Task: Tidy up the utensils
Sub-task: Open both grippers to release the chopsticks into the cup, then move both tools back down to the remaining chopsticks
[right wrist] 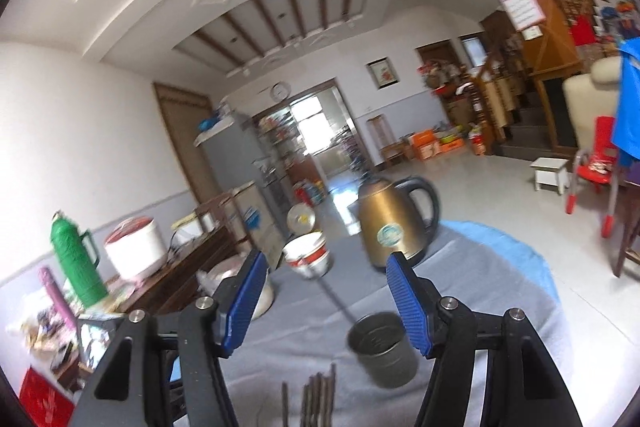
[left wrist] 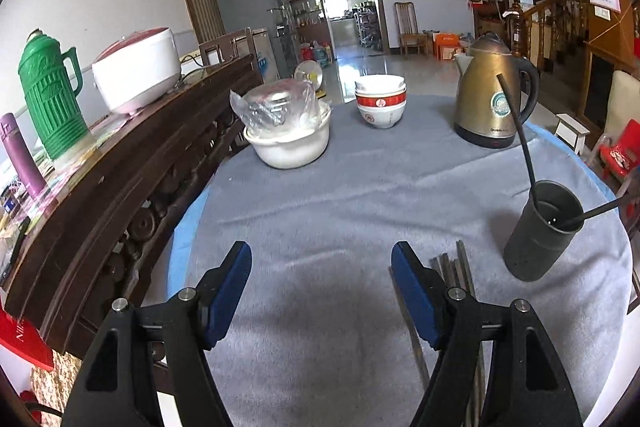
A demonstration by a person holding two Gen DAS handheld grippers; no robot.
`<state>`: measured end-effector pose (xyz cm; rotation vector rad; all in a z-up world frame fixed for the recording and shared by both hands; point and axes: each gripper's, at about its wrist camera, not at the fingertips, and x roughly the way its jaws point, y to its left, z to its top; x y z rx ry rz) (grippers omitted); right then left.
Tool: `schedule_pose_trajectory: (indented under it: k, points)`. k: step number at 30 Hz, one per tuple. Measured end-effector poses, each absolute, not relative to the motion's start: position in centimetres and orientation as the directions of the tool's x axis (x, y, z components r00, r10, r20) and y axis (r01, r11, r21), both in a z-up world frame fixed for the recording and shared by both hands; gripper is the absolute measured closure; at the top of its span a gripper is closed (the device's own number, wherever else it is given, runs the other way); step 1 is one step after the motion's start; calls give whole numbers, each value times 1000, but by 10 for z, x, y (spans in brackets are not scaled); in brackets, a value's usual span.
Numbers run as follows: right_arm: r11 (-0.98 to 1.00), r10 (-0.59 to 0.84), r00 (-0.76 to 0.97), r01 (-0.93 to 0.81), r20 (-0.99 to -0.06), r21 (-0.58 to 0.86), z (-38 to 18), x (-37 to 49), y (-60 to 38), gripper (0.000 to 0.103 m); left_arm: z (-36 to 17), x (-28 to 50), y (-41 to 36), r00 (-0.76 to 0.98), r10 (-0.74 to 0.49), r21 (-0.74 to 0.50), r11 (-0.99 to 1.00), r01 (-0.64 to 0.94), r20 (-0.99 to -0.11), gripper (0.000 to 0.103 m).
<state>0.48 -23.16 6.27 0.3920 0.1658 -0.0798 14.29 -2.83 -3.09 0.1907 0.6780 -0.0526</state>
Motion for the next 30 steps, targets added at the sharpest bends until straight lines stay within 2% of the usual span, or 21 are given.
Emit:
schedule_pose_trajectory:
  k: [8, 30]
  points:
    - [935, 35, 964, 62, -263, 350, 41, 29, -209, 51, -40, 147, -18, 762, 7, 129, 986, 101, -648, 30]
    - [963, 40, 891, 85, -451, 255, -14, 57, -186, 51, -65, 162, -31, 720, -30, 107, 984, 145, -694, 30]
